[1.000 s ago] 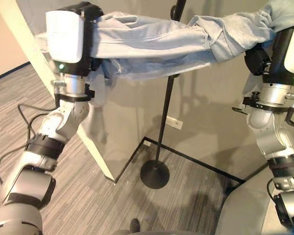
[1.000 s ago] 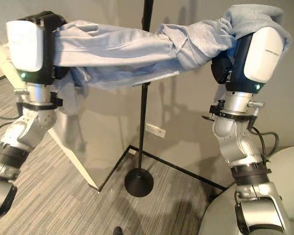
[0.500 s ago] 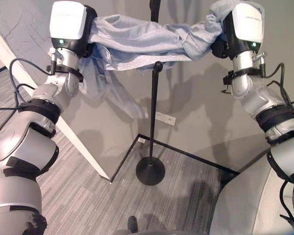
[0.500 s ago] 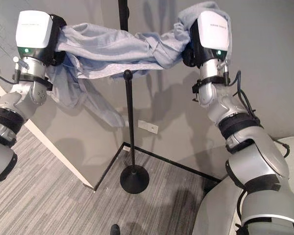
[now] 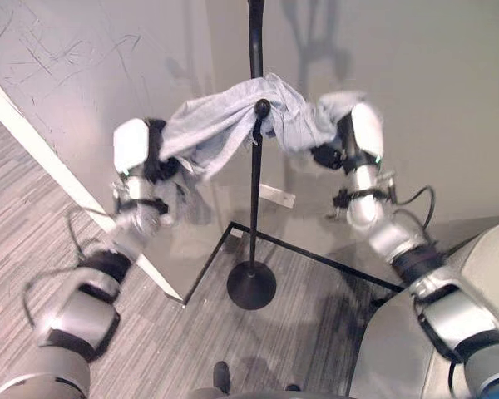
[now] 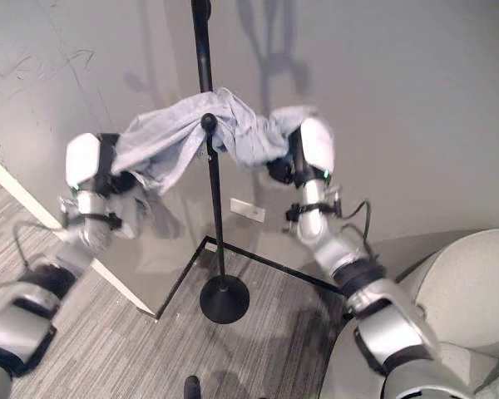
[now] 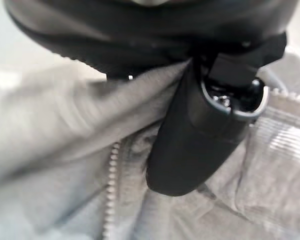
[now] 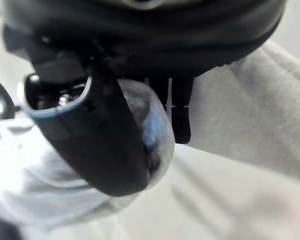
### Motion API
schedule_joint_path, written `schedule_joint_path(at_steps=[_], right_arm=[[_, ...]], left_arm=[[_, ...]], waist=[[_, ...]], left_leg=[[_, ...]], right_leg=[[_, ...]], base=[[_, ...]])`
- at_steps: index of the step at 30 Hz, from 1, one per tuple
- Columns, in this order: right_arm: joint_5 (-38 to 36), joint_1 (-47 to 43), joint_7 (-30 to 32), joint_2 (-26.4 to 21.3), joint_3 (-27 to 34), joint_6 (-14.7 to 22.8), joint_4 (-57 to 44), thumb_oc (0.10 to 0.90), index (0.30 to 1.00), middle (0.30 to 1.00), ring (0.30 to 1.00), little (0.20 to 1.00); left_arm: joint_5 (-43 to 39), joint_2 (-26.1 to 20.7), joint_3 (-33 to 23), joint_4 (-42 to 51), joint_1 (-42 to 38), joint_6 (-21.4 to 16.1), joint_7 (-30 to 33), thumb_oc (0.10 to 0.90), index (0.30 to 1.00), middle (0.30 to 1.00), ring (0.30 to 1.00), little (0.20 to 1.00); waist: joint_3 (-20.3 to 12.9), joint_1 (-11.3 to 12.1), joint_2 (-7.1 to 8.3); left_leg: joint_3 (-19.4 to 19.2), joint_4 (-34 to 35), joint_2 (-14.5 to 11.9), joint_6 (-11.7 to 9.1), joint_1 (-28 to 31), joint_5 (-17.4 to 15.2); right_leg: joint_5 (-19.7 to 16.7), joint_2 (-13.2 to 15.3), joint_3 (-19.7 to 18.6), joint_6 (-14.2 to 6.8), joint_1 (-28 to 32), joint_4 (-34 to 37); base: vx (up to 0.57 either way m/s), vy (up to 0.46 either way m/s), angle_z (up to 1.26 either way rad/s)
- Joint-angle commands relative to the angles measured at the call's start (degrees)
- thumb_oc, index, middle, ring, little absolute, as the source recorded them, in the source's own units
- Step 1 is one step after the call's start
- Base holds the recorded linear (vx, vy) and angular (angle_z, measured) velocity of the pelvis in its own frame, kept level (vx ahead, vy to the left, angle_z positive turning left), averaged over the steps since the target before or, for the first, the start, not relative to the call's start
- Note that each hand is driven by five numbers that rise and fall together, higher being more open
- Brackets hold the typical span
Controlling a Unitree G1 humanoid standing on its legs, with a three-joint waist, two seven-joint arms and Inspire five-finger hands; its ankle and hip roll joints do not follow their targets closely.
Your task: Hang the clothes on the sofa on the clothes rack.
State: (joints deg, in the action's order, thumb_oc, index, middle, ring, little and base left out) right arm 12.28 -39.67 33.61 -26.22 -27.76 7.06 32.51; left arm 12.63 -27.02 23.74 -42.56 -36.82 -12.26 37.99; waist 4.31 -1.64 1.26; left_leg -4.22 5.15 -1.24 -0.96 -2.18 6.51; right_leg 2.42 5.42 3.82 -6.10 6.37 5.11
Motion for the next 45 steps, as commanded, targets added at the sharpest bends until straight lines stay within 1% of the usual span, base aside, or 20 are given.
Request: schedule_joint_path(at_steps=[1, 4, 5, 6, 7, 8, 9, 10, 14, 17, 20, 22, 25, 28, 32, 34, 36, 39, 41, 45], right_arm=[[-5.30, 2.18, 2.98, -2.09, 5.21, -0.93, 4.24, 0.400, 0.300, 0.300, 0.300, 0.300], [-15.66, 8.41, -1.18, 5.97, 4.82, 2.99, 1.70, 0.400, 0.300, 0.300, 0.300, 0.300], [-19.88, 10.40, -3.46, 8.33, 4.17, 4.07, 0.78, 0.400, 0.300, 0.300, 0.300, 0.300], [-22.14, 12.00, -5.12, 9.29, 3.93, 4.22, -0.25, 0.400, 0.300, 0.300, 0.300, 0.300], [-26.85, 13.74, -7.40, 11.42, 3.23, 5.27, -0.50, 0.400, 0.300, 0.300, 0.300, 0.300], [-30.90, 14.83, -9.58, 12.66, 2.81, 5.62, -1.06, 0.519, 0.479, 0.479, 0.479, 0.479], [-33.65, 16.29, -11.82, 13.35, 1.58, 5.56, -1.92, 0.758, 0.836, 0.836, 0.836, 0.836], [-35.52, 17.43, -13.58, 13.72, 0.68, 5.37, -2.65, 0.800, 0.900, 0.900, 0.900, 0.900], [-39.42, 20.77, -18.76, 13.25, -1.51, 5.09, -5.18, 0.800, 0.900, 0.900, 0.900, 0.900], [-43.83, 23.44, -23.15, 10.98, -1.77, 4.30, -7.26, 0.800, 0.900, 0.900, 0.900, 0.900], [-45.43, 24.99, -26.45, 9.16, -1.37, 4.88, -7.46, 0.800, 0.900, 0.900, 0.900, 0.900], [-44.86, 28.51, -28.65, 7.87, 0.21, 4.98, -7.73, 0.800, 0.900, 0.900, 0.900, 0.900], [-43.94, 30.42, -29.57, 6.45, 0.57, 5.31, -8.38, 0.800, 0.900, 0.900, 0.900, 0.900], [-44.13, 32.62, -31.58, 5.39, 1.20, 5.54, -7.84, 0.800, 0.900, 0.900, 0.900, 0.900], [-41.67, 36.56, -34.68, 3.75, 2.30, 5.77, -5.06, 0.800, 0.900, 0.900, 0.900, 0.900], [-44.18, 39.30, -37.44, 4.22, 3.20, 4.88, -2.40, 0.800, 0.900, 0.900, 0.900, 0.900], [-51.34, 41.51, -41.71, 6.53, 5.01, 3.50, 4.79, 0.800, 0.900, 0.900, 0.900, 0.900], [-54.30, 42.94, -43.40, 9.85, 6.74, 1.43, 15.60, 0.800, 0.900, 0.900, 0.900, 0.900], [-56.19, 43.74, -44.25, 11.32, 8.10, 0.88, 18.02, 0.800, 0.900, 0.900, 0.900, 0.900], [-57.78, 44.29, -44.16, 12.08, 9.08, 1.61, 16.38, 0.800, 0.900, 0.900, 0.900, 0.900]], left_arm=[[-8.64, -1.47, -8.07, -3.07, -2.20, -0.41, 5.12, 0.400, 0.300, 0.300, 0.300, 0.300], [-17.80, 5.99, -11.49, 6.24, 3.71, -4.24, 5.67, 0.400, 0.300, 0.300, 0.300, 0.300], [-21.41, 8.02, -11.69, 8.56, 5.26, -5.81, 4.67, 0.551, 0.526, 0.526, 0.526, 0.526], [-23.34, 9.16, -12.05, 10.12, 6.50, -6.27, 3.68, 0.593, 0.589, 0.589, 0.589, 0.589], [-27.03, 10.47, -12.30, 11.42, 7.70, -7.24, 2.21, 0.800, 0.900, 0.900, 0.900, 0.900], [-29.89, 11.41, -12.36, 12.74, 8.31, -7.51, 0.77, 0.800, 0.900, 0.900, 0.900, 0.900], [-33.02, 12.24, -12.37, 14.05, 9.54, -7.93, -1.15, 0.800, 0.900, 0.900, 0.900, 0.900], [-35.08, 12.51, -12.45, 15.23, 10.92, -7.88, -2.82, 0.800, 0.900, 0.900, 0.900, 0.900], [-37.87, 13.06, -12.16, 16.75, 15.07, -7.13, -6.60, 0.800, 0.900, 0.900, 0.900, 0.900], [-39.50, 12.43, -10.35, 16.95, 20.28, -4.82, -11.99, 0.800, 0.900, 0.900, 0.900, 0.900], [-39.68, 11.97, -10.23, 13.72, 25.38, -4.40, -15.95, 0.800, 0.900, 0.900, 0.900, 0.900], [-41.76, 12.83, -10.00, 10.62, 29.22, -3.92, -19.57, 0.800, 0.900, 0.900, 0.900, 0.900], [-39.91, 12.42, -9.74, 9.36, 31.46, -4.15, -20.65, 0.800, 0.900, 0.900, 0.900, 0.900], [-42.16, 12.81, -9.81, 6.22, 33.24, -4.10, -23.72, 0.800, 0.900, 0.900, 0.900, 0.900], [-41.45, 10.91, -9.81, 1.84, 36.67, -4.16, -30.97, 0.800, 0.900, 0.900, 0.900, 0.900], [-40.46, 10.63, -10.11, -2.34, 37.40, -3.98, -33.61, 0.800, 0.900, 0.900, 0.900, 0.900], [-38.50, 11.20, -10.46, -9.89, 37.10, -3.82, -34.96, 0.800, 0.900, 0.900, 0.900, 0.900], [-36.88, 12.40, -12.39, -20.67, 36.25, -2.86, -36.24, 0.800, 0.900, 0.900, 0.900, 0.900], [-35.77, 12.81, -14.02, -25.66, 36.31, -2.69, -35.91, 0.800, 0.900, 0.900, 0.900, 0.900], [-34.21, 13.22, -16.25, -30.90, 37.41, -2.12, -35.50, 0.800, 0.900, 0.900, 0.900, 0.900]], waist=[[-0.17, 3.02, 2.30], [0.55, 3.52, 2.76], [0.73, 3.62, 2.88], [0.73, 3.69, 2.88], [0.72, 3.80, 2.89], [0.75, 3.85, 2.89], [0.75, 3.92, 2.87], [0.62, 3.92, 2.82], [0.16, 4.28, 2.82], [-0.34, 4.69, 2.58], [-0.71, 5.39, 2.43], [-1.07, 5.44, 2.22], [-1.28, 5.46, 2.14], [-1.59, 5.45, 2.15], [-1.67, 5.46, 2.11], [-1.80, 5.37, 2.15], [-1.99, 5.24, 2.29], [-2.20, 5.26, 2.47], [-2.34, 5.24, 2.62], [-2.63, 5.29, 2.87]], left_leg=[[3.90, -0.15, -3.80, -2.39, 0.78, -3.61], [4.22, -0.15, -3.71, -2.34, 0.53, -3.62], [4.27, -0.15, -3.70, -2.33, 0.57, -3.57], [4.33, -0.15, -3.67, -2.30, 0.67, -3.63], [4.36, -0.15, -3.67, -2.27, 0.75, -3.66], [4.45, -0.15, -3.66, -2.26, 0.79, -3.64], [4.47, -0.15, -3.65, -2.28, 0.91, -3.65], [4.52, -0.15, -3.64, -2.28, 1.01, -3.67], [4.63, -0.15, -3.58, -2.38, 1.40, -3.76], [4.79, -0.15, -3.64, -2.46, 1.58, -3.76], [4.84, -0.15, -3.66, -2.52, 1.78, -3.89], [4.78, -0.15, -3.63, -2.43, 2.11, -4.13], [4.90, -0.15, -3.60, -2.42, 2.20, -4.26], [4.89, -0.15, -3.47, -2.36, 2.34, -4.41], [4.72, -0.15, -3.49, -2.42, 2.53, -4.51], [4.74, -0.15, -3.50, -2.44, 2.56, -4.57], [4.77, -0.15, -3.45, -2.49, 2.57, -4.57], [4.87, -0.15, -3.41, -2.63, 2.52, -4.62], [4.98, -0.15, -3.42, -2.69, 2.53, -4.63], [4.71, -0.15, -3.47, -2.77, 2.92, -4.81]], right_leg=[[-3.27, 3.71, 1.53, -2.47, -0.93, -0.92], [-3.18, 3.62, 1.58, -1.99, -1.02, -0.72], [-3.21, 3.58, 1.60, -1.88, -0.96, -0.70], [-3.20, 3.54, 1.64, -1.79, -0.87, -0.62], [-3.26, 3.52, 1.69, -1.72, -0.79, -0.61], [-3.30, 3.50, 1.69, -1.67, -0.76, -0.56], [-3.33, 3.50, 1.74, -1.66, -0.62, -0.51], [-3.34, 3.53, 1.84, -1.66, -0.48, -0.47], [-3.32, 3.57, 2.17, -1.62, 0.02, -0.35], [-3.40, 3.72, 2.63, -1.77, 0.34, -0.20], [-3.43, 3.91, 2.86, -1.91, 0.56, -0.14], [-3.34, 4.13, 3.04, -2.04, 0.79, -0.11], [-3.24, 4.33, 3.31, -2.14, 0.89, -0.11], [-3.25, 4.47, 3.44, -2.29, 1.04, -0.11], [-3.32, 4.82, 3.91, -2.55, 1.21, -0.23], [-3.30, 4.90, 4.10, -2.60, 1.21, -0.24], [-3.33, 4.96, 4.25, -2.66, 1.14, -0.29], [-3.29, 5.08, 4.39, -2.67, 1.07, -0.40], [-3.25, 5.14, 4.52, -2.66, 1.07, -0.41], [-3.31, 5.27, 4.42, -2.68, 1.21, -0.32]], base=[[-0.01, -0.020, 0.05], [-0.01, -0.035, 0.03], [0.00, 0.000, 0.00], [0.01, -0.016, 0.03], [0.01, -0.008, 0.04], [0.00, 0.000, 0.00], [0.01, -0.003, 0.05], [0.01, 0.001, 0.04], [0.02, 0.002, 0.04], [0.01, 0.001, 0.08], [0.00, 0.003, 0.04], [0.00, 0.005, 0.02], [-0.01, 0.005, 0.04], [-0.01, 0.001, 0.04], [-0.03, 0.007, 0.05], [0.00, 0.000, 0.00], [0.00, 0.000, 0.00], [0.00, 0.000, 0.00], [0.00, -0.002, 0.02], [0.00, -0.001, 0.03]])
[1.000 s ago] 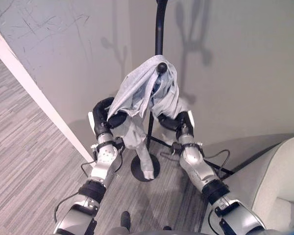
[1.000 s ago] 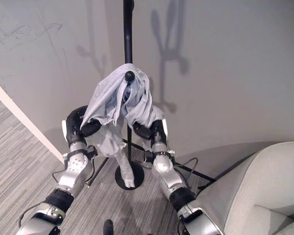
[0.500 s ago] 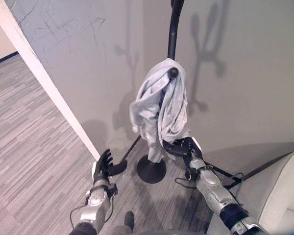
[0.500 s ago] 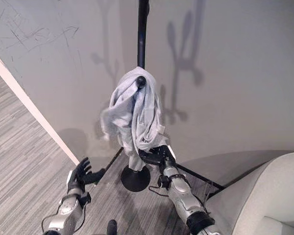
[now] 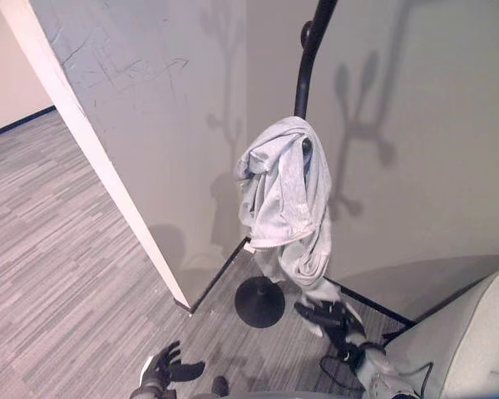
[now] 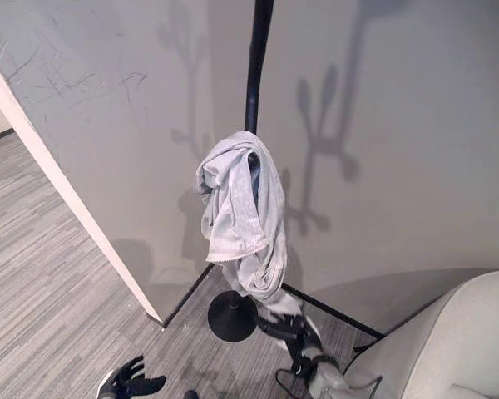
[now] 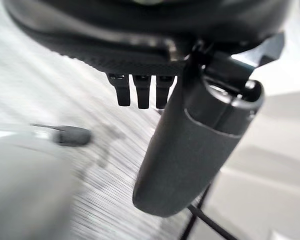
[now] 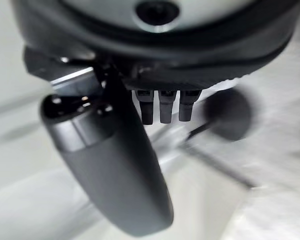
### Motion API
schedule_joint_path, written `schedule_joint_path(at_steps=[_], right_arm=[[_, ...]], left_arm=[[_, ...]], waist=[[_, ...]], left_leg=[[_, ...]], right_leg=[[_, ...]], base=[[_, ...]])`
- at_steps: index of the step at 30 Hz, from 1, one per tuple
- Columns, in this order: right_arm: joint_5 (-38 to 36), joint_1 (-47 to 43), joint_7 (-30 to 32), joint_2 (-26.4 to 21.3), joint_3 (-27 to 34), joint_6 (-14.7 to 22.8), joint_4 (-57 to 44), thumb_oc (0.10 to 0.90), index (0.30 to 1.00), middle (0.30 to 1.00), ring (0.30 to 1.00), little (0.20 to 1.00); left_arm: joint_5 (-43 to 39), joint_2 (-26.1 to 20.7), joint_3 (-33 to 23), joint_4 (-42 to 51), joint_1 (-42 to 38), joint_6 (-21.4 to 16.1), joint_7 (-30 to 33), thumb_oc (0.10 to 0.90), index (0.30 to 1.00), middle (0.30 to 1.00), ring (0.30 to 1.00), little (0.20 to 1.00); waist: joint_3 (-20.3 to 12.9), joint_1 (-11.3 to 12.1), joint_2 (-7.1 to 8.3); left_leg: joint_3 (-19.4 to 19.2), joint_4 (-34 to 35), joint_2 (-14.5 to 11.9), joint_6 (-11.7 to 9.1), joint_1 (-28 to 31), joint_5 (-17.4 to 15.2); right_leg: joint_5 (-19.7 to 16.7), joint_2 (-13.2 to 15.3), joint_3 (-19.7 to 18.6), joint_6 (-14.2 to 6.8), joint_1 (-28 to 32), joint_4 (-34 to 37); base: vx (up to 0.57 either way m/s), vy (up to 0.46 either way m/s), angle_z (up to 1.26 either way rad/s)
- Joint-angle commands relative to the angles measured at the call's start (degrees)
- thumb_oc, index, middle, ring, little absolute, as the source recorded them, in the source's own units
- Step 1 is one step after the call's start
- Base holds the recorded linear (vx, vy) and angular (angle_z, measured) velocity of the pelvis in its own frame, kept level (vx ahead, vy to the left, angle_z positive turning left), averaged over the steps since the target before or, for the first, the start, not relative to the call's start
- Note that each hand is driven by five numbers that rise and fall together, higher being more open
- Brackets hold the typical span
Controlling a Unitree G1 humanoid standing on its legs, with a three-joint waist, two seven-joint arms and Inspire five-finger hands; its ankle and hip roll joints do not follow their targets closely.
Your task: Hang the clothes on the sofa on the clothes rack.
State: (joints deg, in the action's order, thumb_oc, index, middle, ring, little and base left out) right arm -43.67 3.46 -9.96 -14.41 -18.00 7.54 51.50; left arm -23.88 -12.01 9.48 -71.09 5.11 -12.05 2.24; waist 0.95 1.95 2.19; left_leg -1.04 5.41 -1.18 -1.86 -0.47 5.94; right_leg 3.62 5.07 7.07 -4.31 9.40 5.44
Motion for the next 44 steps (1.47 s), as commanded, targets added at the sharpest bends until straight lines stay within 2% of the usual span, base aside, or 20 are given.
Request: schedule_joint_path(at_steps=[1, 6, 8, 9, 11, 12, 13, 14, 15, 18, 24, 27, 28, 32, 34, 36, 37, 38, 40, 44], right_arm=[[-2.19, 0.80, -0.33, 0.33, -0.78, 1.40, -3.71, 0.800, 0.900, 0.900, 0.900, 0.900], [-2.19, -0.58, 0.89, -0.07, -1.70, 2.54, -7.69, 0.800, 0.900, 0.900, 0.900, 0.900], [-7.32, -0.66, -0.59, -0.47, -0.88, 3.83, -13.59, 0.800, 0.900, 0.900, 0.900, 0.900], [-12.49, -0.27, -2.83, 0.38, 0.43, 3.56, -15.31, 0.800, 0.900, 0.900, 0.900, 0.900], [-20.09, 0.46, -5.88, 2.75, 3.16, 3.76, -15.47, 0.800, 0.900, 0.900, 0.900, 0.900], [-20.13, 0.45, -5.93, 2.75, 3.17, 3.76, -15.44, 0.800, 0.900, 0.900, 0.900, 0.900], [-23.72, 1.53, -6.66, 4.26, 5.19, 4.49, -15.68, 0.800, 0.900, 0.900, 0.900, 0.900], [-23.73, 1.54, -6.67, 4.26, 5.19, 4.49, -15.68, 0.800, 0.900, 0.900, 0.900, 0.900], [-19.90, 2.36, -4.76, 3.08, 4.84, 6.56, -17.60, 0.800, 0.900, 0.900, 0.900, 0.900], [-15.14, 3.46, -4.13, 0.68, 4.86, 8.54, -23.99, 0.800, 0.900, 0.900, 0.900, 0.900], [-13.95, 3.54, -3.25, -0.02, 6.63, 11.55, -31.85, 0.800, 0.900, 0.900, 0.900, 0.900], [-13.64, 3.27, -2.14, 0.41, 6.93, 11.69, -27.60, 0.800, 0.900, 0.900, 0.900, 0.900], [-14.94, 3.63, -1.81, 1.80, 7.47, 10.63, -21.42, 0.800, 0.900, 0.900, 0.900, 0.900], [-16.11, 3.96, -0.67, 4.64, 8.61, 9.21, -11.89, 0.800, 0.900, 0.900, 0.900, 0.900], [-15.48, 3.60, 2.54, 6.78, 8.81, 6.80, -0.53, 0.800, 0.900, 0.900, 0.900, 0.900], [-14.46, 2.70, 4.13, 7.45, 9.20, 5.57, 4.05, 0.800, 0.900, 0.900, 0.900, 0.900], [-13.92, 0.43, 6.33, 8.69, 10.47, 2.30, 14.84, 0.800, 0.900, 0.900, 0.900, 0.900], [-13.87, -0.85, 7.22, 9.31, 11.50, 0.29, 19.82, 0.800, 0.900, 0.900, 0.900, 0.900], [-14.56, -2.35, 7.70, 9.84, 13.80, -1.88, 26.01, 0.800, 0.900, 0.900, 0.900, 0.900], [-13.94, -4.22, 9.31, 9.37, 17.74, -3.19, 33.17, 0.800, 0.900, 0.900, 0.900, 0.900]], left_arm=[[2.34, -1.65, -2.69, -3.14, -4.43, -2.16, 0.69, 0.800, 0.900, 0.900, 0.900, 0.900], [1.22, -1.32, -3.99, -3.44, -4.42, -2.17, 2.06, 0.800, 0.900, 0.900, 0.900, 0.900], [-1.53, -1.18, -5.05, -1.96, -4.74, -3.10, 3.12, 0.800, 0.900, 0.900, 0.900, 0.900], [-2.25, -1.08, -5.49, -1.80, -4.73, -3.37, 3.47, 0.800, 0.900, 0.900, 0.900, 0.900], [-2.72, -0.78, -5.86, -1.49, -4.72, -3.59, 3.38, 0.800, 0.900, 0.900, 0.900, 0.900], [-2.72, -0.79, -5.84, -1.49, -4.72, -3.59, 3.38, 0.800, 0.900, 0.900, 0.900, 0.900], [-1.84, -0.67, -5.87, -1.34, -4.37, -3.66, 3.60, 0.800, 0.900, 0.900, 0.900, 0.900], [-1.83, -0.67, -5.86, -1.33, -4.35, -3.66, 3.61, 0.800, 0.900, 0.900, 0.900, 0.900], [-1.05, -0.48, -5.83, -1.95, -3.73, -3.71, 3.77, 0.800, 0.900, 0.900, 0.900, 0.900], [-0.92, 0.11, -6.18, -3.52, -3.27, -3.60, 3.39, 0.800, 0.900, 0.900, 0.900, 0.900], [0.45, 1.00, -6.30, -4.26, -2.97, -3.54, 3.47, 0.800, 0.900, 0.900, 0.900, 0.900], [0.26, 1.03, -6.03, -4.70, -3.09, -3.52, 3.40, 0.800, 0.900, 0.900, 0.900, 0.900], [-1.60, 1.19, -6.23, -5.23, -3.14, -3.23, 2.88, 0.800, 0.900, 0.900, 0.900, 0.900], [-4.89, 1.82, -6.57, -6.23, -2.83, -2.62, 1.76, 0.800, 0.900, 0.900, 0.900, 0.900], [-7.98, 2.62, -6.66, -7.44, -2.79, -1.70, 0.97, 0.800, 0.900, 0.900, 0.900, 0.900], [-9.03, 2.89, -6.43, -7.46, -2.91, -1.58, 0.86, 0.800, 0.900, 0.900, 0.900, 0.900], [-9.96, 2.80, -7.06, -7.64, -3.42, -1.42, 1.34, 0.800, 0.900, 0.900, 0.900, 0.900], [-10.21, 2.52, -7.43, -7.72, -3.87, -1.40, 1.77, 0.800, 0.900, 0.900, 0.900, 0.900], [-9.36, 1.97, -7.89, -8.33, -4.72, -1.30, 2.20, 0.800, 0.900, 0.900, 0.900, 0.900], [-7.48, 2.03, -7.49, -9.20, -5.46, -0.72, 2.10, 0.800, 0.900, 0.900, 0.900, 0.900]], waist=[[0.57, 1.74, 1.99], [0.41, 2.03, 2.24], [0.41, 2.10, 2.34], [0.44, 2.07, 2.35], [0.53, 2.02, 2.19], [0.56, 2.03, 2.20], [0.44, 2.00, 2.08], [0.43, 2.00, 2.08], [0.25, 1.98, 2.14], [0.10, 1.57, 2.17], [-0.05, 1.13, 1.93], [-0.08, 0.95, 1.98], [-0.07, 0.72, 1.96], [-0.09, 0.57, 1.83], [-0.21, 0.51, 1.80], [-0.19, 0.61, 1.79], [-0.24, 1.12, 1.80], [-0.33, 1.48, 1.77], [-0.37, 2.02, 1.81], [-0.63, 2.57, 1.82]], left_leg=[[1.47, -0.41, -3.54, -1.89, 1.27, -4.29], [1.60, -0.41, -3.59, -1.88, 1.30, -4.25], [1.68, -0.41, -3.56, -1.81, 1.21, -4.12], [1.67, -0.41, -3.54, -1.76, 1.17, -4.08], [1.82, -0.41, -3.51, -1.66, 1.17, -4.09], [1.83, -0.41, -3.50, -1.66, 1.20, -4.10], [2.02, -0.41, -3.44, -1.61, 1.25, -4.16], [2.03, -0.41, -3.44, -1.60, 1.25, -4.16], [2.09, -0.41, -3.43, -1.66, 1.28, -4.19], [1.96, -0.41, -3.47, -1.60, 1.43, -4.31], [2.19, -0.41, -3.38, -1.42, 1.60, -4.38], [2.44, -0.41, -3.36, -1.42, 1.53, -4.39], [2.55, -0.41, -3.35, -1.44, 1.57, -4.45], [2.81, -0.41, -3.33, -1.45, 1.69, -4.56], [2.85, -0.41, -3.32, -1.54, 1.72, -4.56], [2.85, -0.41, -3.32, -1.56, 1.74, -4.60], [3.04, -0.41, -3.35, -1.62, 1.78, -4.73], [3.22, -0.41, -3.38, -1.63, 1.77, -4.76], [3.67, -0.41, -3.37, -1.68, 1.82, -4.75], [4.32, -0.41, -3.29, -1.73, 1.73, -4.77]], right_leg=[[-4.51, 5.64, 1.17, -4.46, -1.82, -0.59], [-4.49, 5.60, 1.31, -4.36, -1.80, -0.59], [-4.54, 5.57, 1.26, -4.31, -2.01, -0.71], [-4.56, 5.56, 1.24, -4.31, -2.11, -0.81], [-4.47, 5.57, 1.48, -4.39, -2.07, -1.00], [-4.46, 5.57, 1.49, -4.40, -2.04, -0.99], [-4.36, 5.64, 1.67, -4.47, -1.92, -1.17], [-4.35, 5.64, 1.67, -4.48, -1.91, -1.17], [-4.31, 5.69, 1.81, -4.51, -1.97, -1.30], [-4.24, 5.75, 1.72, -4.50, -1.98, -1.36], [-4.09, 5.73, 1.85, -4.47, -1.96, -1.62], [-4.00, 5.74, 2.02, -4.42, -1.95, -1.83], [-3.97, 5.71, 2.16, -4.36, -1.86, -1.81], [-3.83, 5.65, 2.23, -4.24, -1.69, -1.74], [-3.78, 5.62, 2.34, -4.10, -1.60, -1.79], [-3.81, 5.62, 2.41, -4.05, -1.57, -1.83], [-3.76, 5.57, 2.49, -3.96, -1.38, -1.69], [-3.70, 5.54, 2.71, -3.86, -1.27, -1.57], [-3.60, 5.50, 3.12, -3.75, -0.79, -1.35], [-3.50, 5.41, 3.75, -3.70, -0.20, -1.07]], base=[[0.00, 0.000, 0.00], [0.00, 0.000, 0.00], [0.00, 0.000, 0.00], [0.00, 0.000, 0.00], [0.00, 0.000, 0.00], [0.00, 0.000, 0.00], [0.00, 0.000, 0.00], [0.00, 0.000, 0.00], [0.00, 0.000, 0.00], [0.00, 0.000, 0.00], [0.00, 0.000, 0.00], [0.00, 0.000, 0.00], [0.00, 0.000, 0.00], [0.01, 0.005, 0.03], [0.02, 0.008, 0.05], [0.01, -0.004, 0.03], [0.00, 0.000, 0.00], [0.03, -0.017, 0.04], [0.03, -0.012, 0.07], [0.03, -0.011, 0.07]])
